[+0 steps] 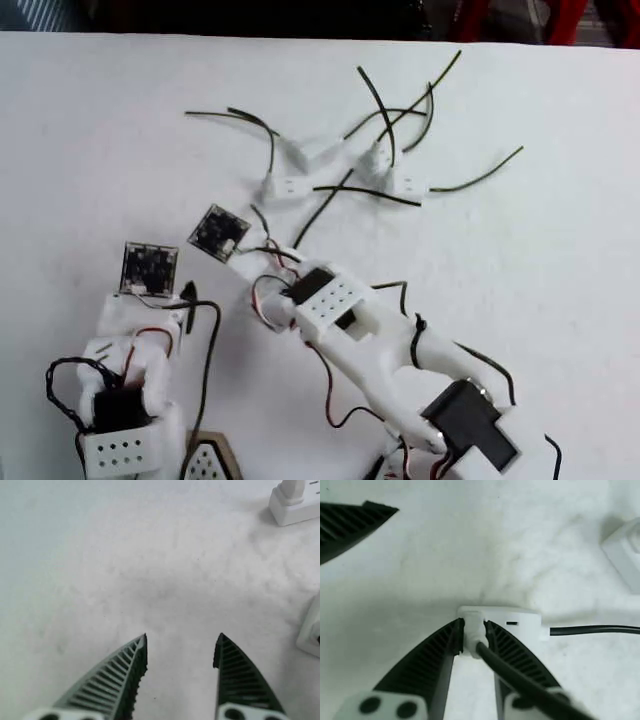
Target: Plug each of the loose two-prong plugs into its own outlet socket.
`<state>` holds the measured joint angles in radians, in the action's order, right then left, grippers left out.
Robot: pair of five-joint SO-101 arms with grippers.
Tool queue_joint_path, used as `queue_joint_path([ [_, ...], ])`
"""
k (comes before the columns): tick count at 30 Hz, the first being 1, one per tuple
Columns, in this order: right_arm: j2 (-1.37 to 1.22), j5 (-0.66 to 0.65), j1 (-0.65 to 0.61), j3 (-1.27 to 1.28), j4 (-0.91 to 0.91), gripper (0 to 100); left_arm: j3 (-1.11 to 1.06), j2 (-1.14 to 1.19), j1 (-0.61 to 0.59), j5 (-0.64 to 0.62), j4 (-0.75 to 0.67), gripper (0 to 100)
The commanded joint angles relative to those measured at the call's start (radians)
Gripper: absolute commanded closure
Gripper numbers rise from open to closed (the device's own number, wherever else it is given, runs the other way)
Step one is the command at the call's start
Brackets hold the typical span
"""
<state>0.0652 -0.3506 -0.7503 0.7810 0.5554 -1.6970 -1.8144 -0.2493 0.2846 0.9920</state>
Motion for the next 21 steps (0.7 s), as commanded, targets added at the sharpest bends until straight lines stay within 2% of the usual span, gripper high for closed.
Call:
queue_joint_path([
  [1,-0.013,0.04,0.081,-0.031,-0.021,98.1,0.005,-0.007,0.005,-0.006,0.002,78],
  [9,-0.021,0.256,0.213,-0.087,-0.102,97.8,0.005,-0.007,0.005,-0.006,0.002,78],
  [12,-0.013,0.276,0.229,-0.092,-0.116,95.7,0.005,-0.007,0.005,-0.006,0.002,78],
  [17,-0.01,0.308,0.225,-0.129,-0.081,84.4,0.005,-0.007,0.005,-0.006,0.002,78],
  [21,0.082,0.31,0.197,-0.195,0.031,84.4,0.005,-0.007,0.005,-0.006,0.002,78],
])
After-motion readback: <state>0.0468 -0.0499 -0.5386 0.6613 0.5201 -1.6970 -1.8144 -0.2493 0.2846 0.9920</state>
